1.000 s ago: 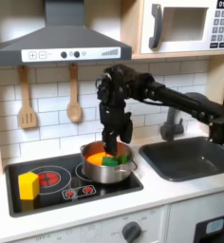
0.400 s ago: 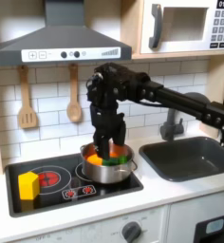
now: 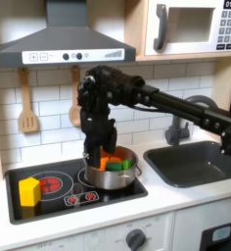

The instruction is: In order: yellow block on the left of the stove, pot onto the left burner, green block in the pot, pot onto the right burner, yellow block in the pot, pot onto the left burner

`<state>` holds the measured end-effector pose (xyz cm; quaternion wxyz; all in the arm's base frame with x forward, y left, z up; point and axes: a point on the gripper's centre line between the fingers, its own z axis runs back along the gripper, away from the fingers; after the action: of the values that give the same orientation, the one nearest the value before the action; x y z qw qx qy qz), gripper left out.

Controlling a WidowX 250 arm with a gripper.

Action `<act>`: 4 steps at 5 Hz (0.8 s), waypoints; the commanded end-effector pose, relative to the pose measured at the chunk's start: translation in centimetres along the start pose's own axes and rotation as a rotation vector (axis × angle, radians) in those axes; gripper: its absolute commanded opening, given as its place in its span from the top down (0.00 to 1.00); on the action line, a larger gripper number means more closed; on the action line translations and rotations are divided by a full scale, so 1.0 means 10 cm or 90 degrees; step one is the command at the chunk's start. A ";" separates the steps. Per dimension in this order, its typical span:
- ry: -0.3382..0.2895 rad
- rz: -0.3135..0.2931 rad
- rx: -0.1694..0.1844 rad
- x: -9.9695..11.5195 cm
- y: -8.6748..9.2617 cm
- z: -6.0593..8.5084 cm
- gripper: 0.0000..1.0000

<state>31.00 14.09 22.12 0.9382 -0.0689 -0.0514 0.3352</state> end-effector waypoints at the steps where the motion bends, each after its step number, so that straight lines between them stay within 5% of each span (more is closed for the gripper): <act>1: -0.008 0.053 0.026 0.18 0.19 -0.06 0.00; 4: -0.007 0.105 0.049 0.43 0.35 -0.08 0.00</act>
<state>32.27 19.67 20.91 0.9082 -0.0352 -0.0378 0.4153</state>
